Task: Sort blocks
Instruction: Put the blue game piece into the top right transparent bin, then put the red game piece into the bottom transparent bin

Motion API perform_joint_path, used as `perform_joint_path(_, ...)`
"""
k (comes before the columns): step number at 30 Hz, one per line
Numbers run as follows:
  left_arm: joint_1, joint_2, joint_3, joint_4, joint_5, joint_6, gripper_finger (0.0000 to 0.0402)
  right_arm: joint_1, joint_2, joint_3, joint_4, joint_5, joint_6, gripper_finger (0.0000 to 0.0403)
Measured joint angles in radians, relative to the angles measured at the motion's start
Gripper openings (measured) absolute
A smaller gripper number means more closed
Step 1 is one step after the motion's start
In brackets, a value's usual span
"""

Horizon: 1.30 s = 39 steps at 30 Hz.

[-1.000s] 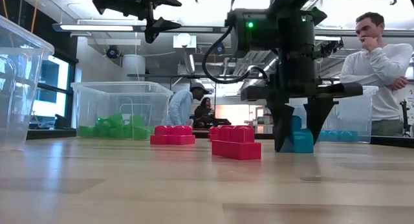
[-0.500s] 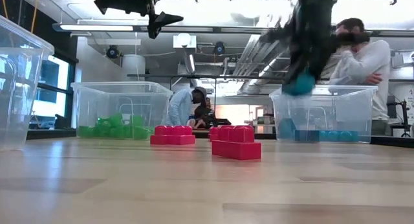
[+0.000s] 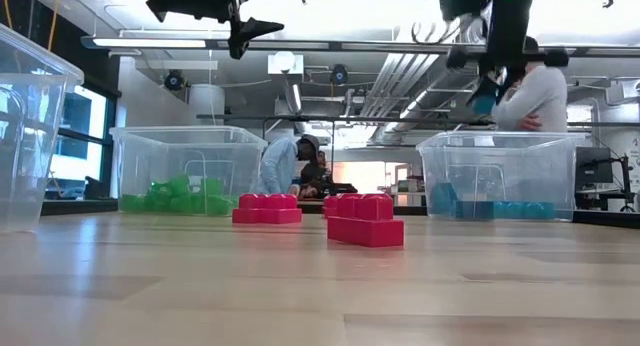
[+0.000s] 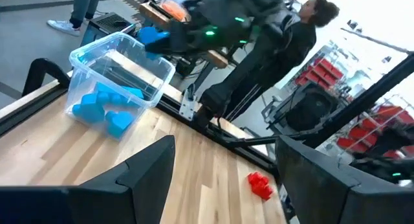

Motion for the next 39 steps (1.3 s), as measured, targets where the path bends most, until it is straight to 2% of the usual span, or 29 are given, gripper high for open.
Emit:
perform_joint_path(6, -0.005, 0.0, 0.0, 0.029, -0.002, -0.097, 0.0252, -0.185, 0.002, -0.065, 0.166, -0.136, -0.253, 0.0008)
perform_joint_path(10, -0.027, 0.0, 0.0, 0.03, -0.002, -0.133, 0.0252, -0.25, 0.002, -0.072, 0.192, -0.244, -0.448, 0.0048)
perform_joint_path(16, -0.087, 0.0, 0.0, 0.03, -0.024, -0.141, 0.0252, -0.283, 0.002, -0.073, 0.184, -0.252, -0.557, 0.0153)
perform_joint_path(21, -0.148, 0.0, 0.0, 0.031, -0.149, -0.17, 0.0252, -0.283, -0.002, -0.073, 0.247, -0.268, -0.686, 0.0216)
perform_joint_path(24, -0.189, 0.0, 0.0, 0.031, -0.194, -0.189, 0.0252, -0.283, -0.029, -0.073, 0.361, -0.363, -0.787, 0.0231)
perform_joint_path(27, -0.234, 0.0, 0.0, 0.03, -0.193, -0.215, 0.0252, -0.266, -0.068, -0.073, 0.463, -0.52, -0.826, 0.0233)
perform_joint_path(30, -0.283, 0.0, 0.0, 0.03, -0.166, -0.218, 0.0252, -0.198, -0.109, -0.073, 0.524, -0.706, -0.824, 0.0233)
perform_joint_path(33, -0.33, 0.0, 0.0, 0.03, -0.106, -0.186, 0.0252, -0.031, -0.136, -0.073, 0.55, -0.85, -0.775, 0.0233)
perform_joint_path(36, -0.362, 0.0, 0.0, 0.03, -0.048, -0.144, 0.0252, 0.217, -0.134, -0.073, 0.511, -0.842, -0.673, 0.0233)
perform_joint_path(39, -0.377, -0.001, 0.0, 0.029, 0.036, -0.122, 0.0252, 0.48, -0.101, -0.073, 0.467, -0.705, -0.503, 0.0233)
